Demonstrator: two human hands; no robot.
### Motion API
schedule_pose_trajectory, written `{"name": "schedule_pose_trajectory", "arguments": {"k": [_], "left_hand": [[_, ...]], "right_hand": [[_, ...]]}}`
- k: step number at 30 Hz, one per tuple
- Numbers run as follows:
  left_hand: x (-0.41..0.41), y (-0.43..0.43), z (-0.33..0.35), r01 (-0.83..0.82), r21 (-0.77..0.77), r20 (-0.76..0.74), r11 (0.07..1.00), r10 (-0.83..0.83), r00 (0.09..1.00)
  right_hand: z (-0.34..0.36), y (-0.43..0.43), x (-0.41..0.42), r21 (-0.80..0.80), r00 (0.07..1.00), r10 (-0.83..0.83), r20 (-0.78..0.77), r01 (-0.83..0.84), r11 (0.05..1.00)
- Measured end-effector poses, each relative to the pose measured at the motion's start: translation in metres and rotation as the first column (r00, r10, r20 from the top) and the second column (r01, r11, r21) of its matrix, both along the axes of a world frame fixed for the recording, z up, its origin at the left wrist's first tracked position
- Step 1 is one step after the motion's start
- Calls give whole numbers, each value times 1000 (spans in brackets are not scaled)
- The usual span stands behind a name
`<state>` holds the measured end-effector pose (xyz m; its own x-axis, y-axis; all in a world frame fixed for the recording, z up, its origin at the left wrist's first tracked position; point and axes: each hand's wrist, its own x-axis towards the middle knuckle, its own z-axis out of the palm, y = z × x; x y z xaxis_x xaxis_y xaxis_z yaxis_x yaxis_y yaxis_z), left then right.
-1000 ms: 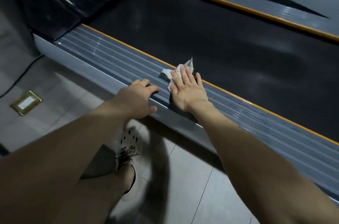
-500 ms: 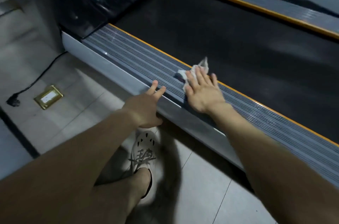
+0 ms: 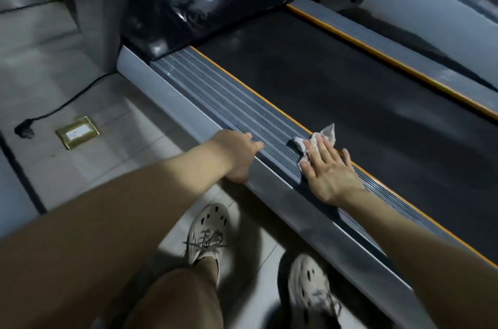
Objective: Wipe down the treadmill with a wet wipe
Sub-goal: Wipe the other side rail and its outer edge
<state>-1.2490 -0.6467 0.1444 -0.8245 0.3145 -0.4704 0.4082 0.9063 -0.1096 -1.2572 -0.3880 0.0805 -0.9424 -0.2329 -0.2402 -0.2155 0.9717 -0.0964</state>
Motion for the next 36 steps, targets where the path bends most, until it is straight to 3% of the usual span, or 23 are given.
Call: {"name": "schedule_pose_trajectory", "arguments": {"k": [4,7,9,13,17,21,24,27,32,34,36], "left_hand": [[-1,-1,8,-38,94,-18,995,40,999],[-3,-21,-3,-146,275,-15,950,156,988],[-2,-40,-20,-164,411,-88,897,218,972],[-8,-78,-57,-206,505,-270,838,380,885],[-40,-113,-61,-363,441,-253,821,502,827],[-81,-135,-41,-507,430,-109,747,600,792],[-94,-138,-37,-537,425,-74,729,619,782],[-92,-134,-36,-521,451,-97,725,620,779],[-85,-134,-38,-514,514,-67,687,630,774],[-81,-134,-38,-528,532,-46,662,646,762],[-82,-133,-39,-532,534,-40,657,649,760]], "right_hand": [[-2,-79,-67,-56,992,127,27,-125,991],[-2,-117,-100,-52,979,194,57,-192,980],[0,-98,-92,-42,968,248,45,-246,968],[2,-28,-35,-14,949,312,-41,-313,950],[0,-35,-41,49,936,351,-38,-349,936],[-2,-145,-125,-72,923,382,-49,-384,920],[1,-214,-170,-45,898,439,-16,-439,897],[0,-188,-167,-20,869,493,-31,-494,869],[9,-55,-81,115,824,562,-67,-553,825],[11,-57,-84,128,822,569,-40,-560,818],[7,-105,-117,45,815,567,-123,-566,823]]}}
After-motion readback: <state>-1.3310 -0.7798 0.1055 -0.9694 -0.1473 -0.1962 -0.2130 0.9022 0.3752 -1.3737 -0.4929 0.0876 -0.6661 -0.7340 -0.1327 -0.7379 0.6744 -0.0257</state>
